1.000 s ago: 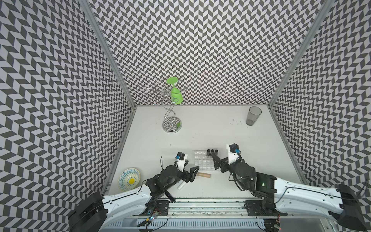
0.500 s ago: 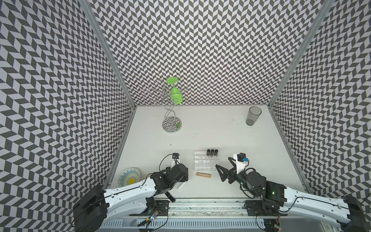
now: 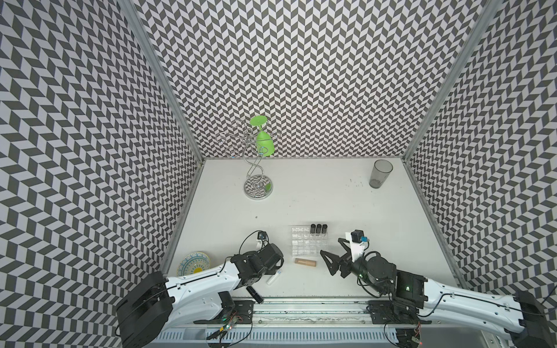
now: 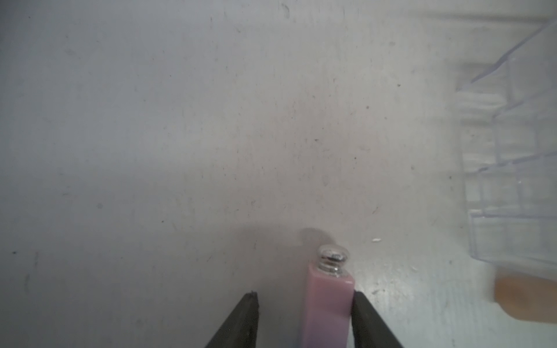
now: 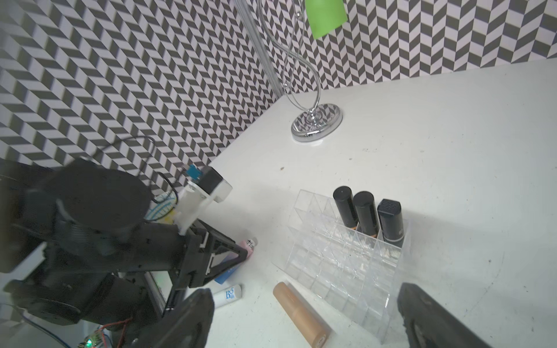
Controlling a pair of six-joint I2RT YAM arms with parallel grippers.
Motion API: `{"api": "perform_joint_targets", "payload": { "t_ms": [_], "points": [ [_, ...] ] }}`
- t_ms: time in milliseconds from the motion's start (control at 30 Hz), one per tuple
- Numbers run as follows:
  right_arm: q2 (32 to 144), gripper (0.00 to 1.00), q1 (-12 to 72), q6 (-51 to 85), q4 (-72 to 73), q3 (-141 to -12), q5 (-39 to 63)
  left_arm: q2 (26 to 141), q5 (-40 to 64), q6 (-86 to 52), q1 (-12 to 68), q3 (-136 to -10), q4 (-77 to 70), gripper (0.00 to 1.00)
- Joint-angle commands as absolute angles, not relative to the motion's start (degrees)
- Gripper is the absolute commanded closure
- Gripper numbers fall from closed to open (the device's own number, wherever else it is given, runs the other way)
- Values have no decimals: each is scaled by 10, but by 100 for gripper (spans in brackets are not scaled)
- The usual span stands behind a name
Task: Arrange the lipsticks in the organizer
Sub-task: Pick up the lipstick at the center of the board.
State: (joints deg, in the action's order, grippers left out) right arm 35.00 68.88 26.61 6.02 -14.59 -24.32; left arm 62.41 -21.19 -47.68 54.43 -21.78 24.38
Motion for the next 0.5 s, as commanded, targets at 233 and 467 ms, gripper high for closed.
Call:
{"api": "perform_joint_targets", "payload": {
  "t_ms": [233,467],
  "points": [
    [339,0,691,268,94,-133,-225,639,-204,-464,541,-237,219,81],
    [358,0,690,254,150,-116,-185,548,-216,-376,537,-289,141,96]
  ]
}}
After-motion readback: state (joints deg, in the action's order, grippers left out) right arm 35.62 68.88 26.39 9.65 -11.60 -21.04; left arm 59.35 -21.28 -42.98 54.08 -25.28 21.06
